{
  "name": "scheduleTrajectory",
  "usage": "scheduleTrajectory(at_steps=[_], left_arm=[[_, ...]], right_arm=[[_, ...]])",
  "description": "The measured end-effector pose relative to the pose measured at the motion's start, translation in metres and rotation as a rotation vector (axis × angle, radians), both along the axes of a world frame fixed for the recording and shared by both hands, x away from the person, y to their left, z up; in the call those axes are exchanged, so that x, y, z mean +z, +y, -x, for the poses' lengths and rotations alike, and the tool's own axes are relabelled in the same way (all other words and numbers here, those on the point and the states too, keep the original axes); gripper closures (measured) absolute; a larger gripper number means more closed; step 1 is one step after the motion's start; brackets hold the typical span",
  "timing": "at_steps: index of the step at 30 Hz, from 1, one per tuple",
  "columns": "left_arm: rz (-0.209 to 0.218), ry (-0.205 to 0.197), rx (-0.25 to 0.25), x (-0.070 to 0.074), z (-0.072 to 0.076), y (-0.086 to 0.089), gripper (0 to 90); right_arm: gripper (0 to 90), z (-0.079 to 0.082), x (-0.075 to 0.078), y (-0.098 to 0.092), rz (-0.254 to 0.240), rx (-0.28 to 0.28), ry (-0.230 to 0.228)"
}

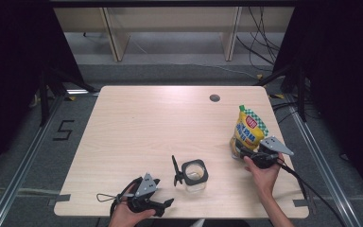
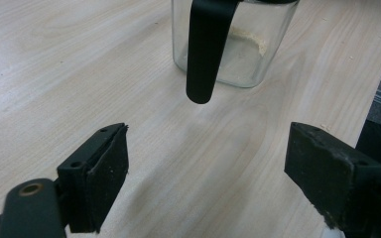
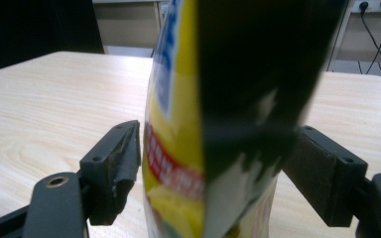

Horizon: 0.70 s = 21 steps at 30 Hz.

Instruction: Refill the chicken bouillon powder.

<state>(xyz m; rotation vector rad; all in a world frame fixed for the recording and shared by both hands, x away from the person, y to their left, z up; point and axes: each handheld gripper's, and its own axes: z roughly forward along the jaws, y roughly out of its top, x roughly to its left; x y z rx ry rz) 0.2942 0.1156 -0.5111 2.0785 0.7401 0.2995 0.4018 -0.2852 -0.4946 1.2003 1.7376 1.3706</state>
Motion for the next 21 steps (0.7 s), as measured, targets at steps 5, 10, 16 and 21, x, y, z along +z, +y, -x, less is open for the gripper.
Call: scheduleTrajectory(at_steps=[5, 10, 16, 21], left_arm=[[-0.029, 0.027, -0.004, 0.001, 0.0, 0.0, 16.7], [-0.02, 0.031, -0.008, 0.001, 0.0, 0.0, 16.7], [-0.017, 0.011, -0.017, -0.001, 0.0, -0.002, 16.7], [-0.031, 0.003, -0.025, -0.001, 0.0, -0.001, 16.7]], right_arm=[[25.7, -0.001, -0.007, 0.0, 0.0, -0.012, 0.003], [25.6, -0.002, -0.012, 0.002, 0.0, -0.004, 0.02], [23.5, -0.004, -0.014, 0.003, 0.028, 0.004, 0.012], [22.0, -0.005, -0.016, 0.005, 0.027, 0.002, 0.003]])
